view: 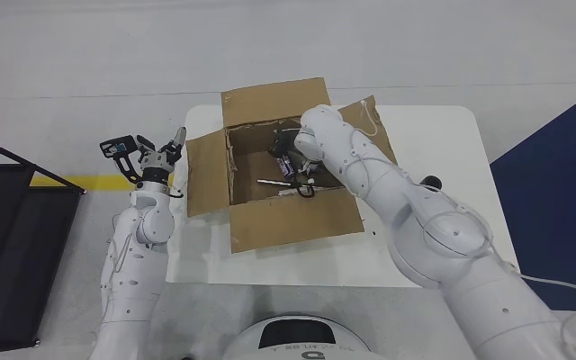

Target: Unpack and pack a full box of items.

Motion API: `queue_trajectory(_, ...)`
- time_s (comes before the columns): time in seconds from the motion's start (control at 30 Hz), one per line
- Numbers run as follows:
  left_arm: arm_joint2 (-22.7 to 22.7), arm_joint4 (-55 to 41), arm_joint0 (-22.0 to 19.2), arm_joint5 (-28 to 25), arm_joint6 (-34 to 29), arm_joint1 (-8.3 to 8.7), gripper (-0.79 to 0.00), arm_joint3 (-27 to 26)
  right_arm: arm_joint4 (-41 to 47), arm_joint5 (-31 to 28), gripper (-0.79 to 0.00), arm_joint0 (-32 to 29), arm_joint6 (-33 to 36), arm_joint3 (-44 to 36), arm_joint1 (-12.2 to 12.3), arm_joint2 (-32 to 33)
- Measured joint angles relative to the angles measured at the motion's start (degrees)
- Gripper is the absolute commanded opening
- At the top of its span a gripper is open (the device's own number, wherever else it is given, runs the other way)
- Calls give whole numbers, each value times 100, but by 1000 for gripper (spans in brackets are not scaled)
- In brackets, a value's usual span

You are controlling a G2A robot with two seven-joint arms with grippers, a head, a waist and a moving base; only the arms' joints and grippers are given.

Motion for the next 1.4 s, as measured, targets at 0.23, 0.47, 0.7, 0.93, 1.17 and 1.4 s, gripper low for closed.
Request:
queue_trajectory(0.23, 0, 0, 0, 0, 0, 0, 0, 0, -90, 53, -453, -42, 14, 213, -134, -3)
queue_trajectory(0.47, 0, 0, 0, 0, 0, 0, 0, 0, -230, 260, -462, -15, 50, 450, -251, 2)
queue_trajectory(0.7, 0, 0, 0, 0, 0, 0, 0, 0, -291, 218, -785, -71, 21, 643, -377, 12)
queue_trajectory(0.93, 0, 0, 0, 0, 0, 0, 0, 0, -344, 553, -785, 58, -291, 711, -423, 115)
queue_trajectory(1.17, 0, 0, 0, 0, 0, 0, 0, 0, -223, 788, -785, 270, -1149, 378, -239, 444)
queue_trajectory(1.4, 0, 0, 0, 0, 0, 0, 0, 0, -274, 1331, -785, 204, -2295, -494, 284, 964)
